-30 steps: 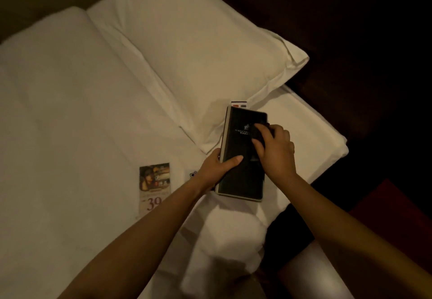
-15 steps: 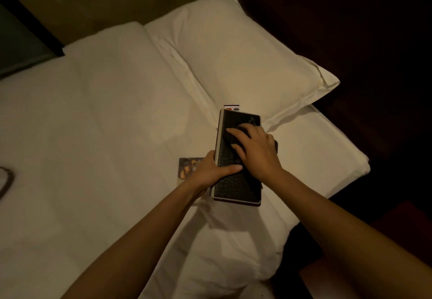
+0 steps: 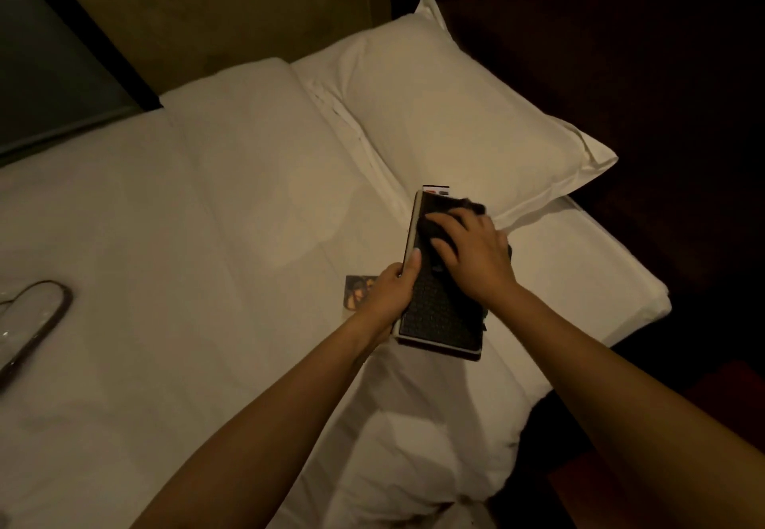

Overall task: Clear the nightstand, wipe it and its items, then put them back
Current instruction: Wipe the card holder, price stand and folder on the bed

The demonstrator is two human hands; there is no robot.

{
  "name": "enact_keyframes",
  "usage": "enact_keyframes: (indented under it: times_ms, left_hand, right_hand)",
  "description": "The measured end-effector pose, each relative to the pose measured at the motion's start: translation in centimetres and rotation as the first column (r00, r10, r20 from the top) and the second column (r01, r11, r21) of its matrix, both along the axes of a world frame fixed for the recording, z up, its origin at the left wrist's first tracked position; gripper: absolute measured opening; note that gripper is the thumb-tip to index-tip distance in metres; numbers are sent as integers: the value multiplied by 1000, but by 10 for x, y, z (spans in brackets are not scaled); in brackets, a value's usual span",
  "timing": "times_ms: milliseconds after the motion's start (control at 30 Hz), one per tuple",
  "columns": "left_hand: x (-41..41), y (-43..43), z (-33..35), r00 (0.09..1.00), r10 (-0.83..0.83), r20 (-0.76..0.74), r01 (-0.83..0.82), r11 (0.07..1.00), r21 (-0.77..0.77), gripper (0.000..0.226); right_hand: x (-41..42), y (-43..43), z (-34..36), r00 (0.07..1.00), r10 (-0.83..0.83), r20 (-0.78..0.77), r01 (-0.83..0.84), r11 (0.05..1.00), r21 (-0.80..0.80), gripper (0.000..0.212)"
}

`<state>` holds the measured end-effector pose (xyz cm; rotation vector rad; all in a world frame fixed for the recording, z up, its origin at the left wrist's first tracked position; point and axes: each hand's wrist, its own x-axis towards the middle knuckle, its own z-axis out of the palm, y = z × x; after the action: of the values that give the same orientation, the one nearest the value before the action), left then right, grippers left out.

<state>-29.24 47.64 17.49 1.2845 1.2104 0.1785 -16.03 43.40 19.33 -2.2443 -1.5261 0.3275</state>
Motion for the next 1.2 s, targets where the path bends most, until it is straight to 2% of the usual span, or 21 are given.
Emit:
enact_keyframes:
  times_ms: [133, 233, 400, 600, 800, 900, 967, 1033, 1133, 1200]
  left_hand:
    - [2, -5, 2, 988, 143, 52, -141, 989, -34, 67]
    - [1, -7, 1, 985, 157, 69, -155, 988, -26, 64]
    - [1, -13, 5, 978, 189, 92, -188, 982, -17, 62]
    - [0, -15, 10, 973, 193, 128, -190, 981, -33, 67]
    - [2, -4, 5, 981, 181, 74, -188, 978, 90, 65]
    - [1, -11, -1, 987, 132, 95, -139, 987, 77, 63]
    - [-1, -17, -5, 991, 101, 83, -108, 991, 81, 62]
    - [-4, -26, -8, 993, 73, 97, -78, 996, 52, 58]
    - [-9, -39, -15, 982, 47, 183, -38, 998, -48, 49]
    - [-8, -45, -14, 967, 75, 245, -37, 987, -155, 45]
  right_hand:
    - [-46, -30, -3, 1000, 5, 25, -5, 1000, -8, 41]
    - [-67, -42, -5, 998, -49, 44, 49, 999, 2, 42]
    - [-51, -35, -4, 996, -62, 63, 61, 998, 18, 41]
    - [-32, -16, 6, 977, -212, 14, 212, 977, 13, 42]
    - [-74, -56, -4, 994, -49, 98, 44, 998, 48, 43]
    - [-61, -60, -9, 994, -87, 59, 82, 993, 81, 42]
    - [-44, -55, -10, 981, -195, -21, 196, 976, 97, 42]
    - [-20, -50, -8, 927, -311, -208, 338, 935, 108, 42]
    - [14, -49, 2, 731, -349, -586, 484, 871, 85, 41]
    - [27, -53, 8, 601, -312, -736, 503, 863, 44, 39]
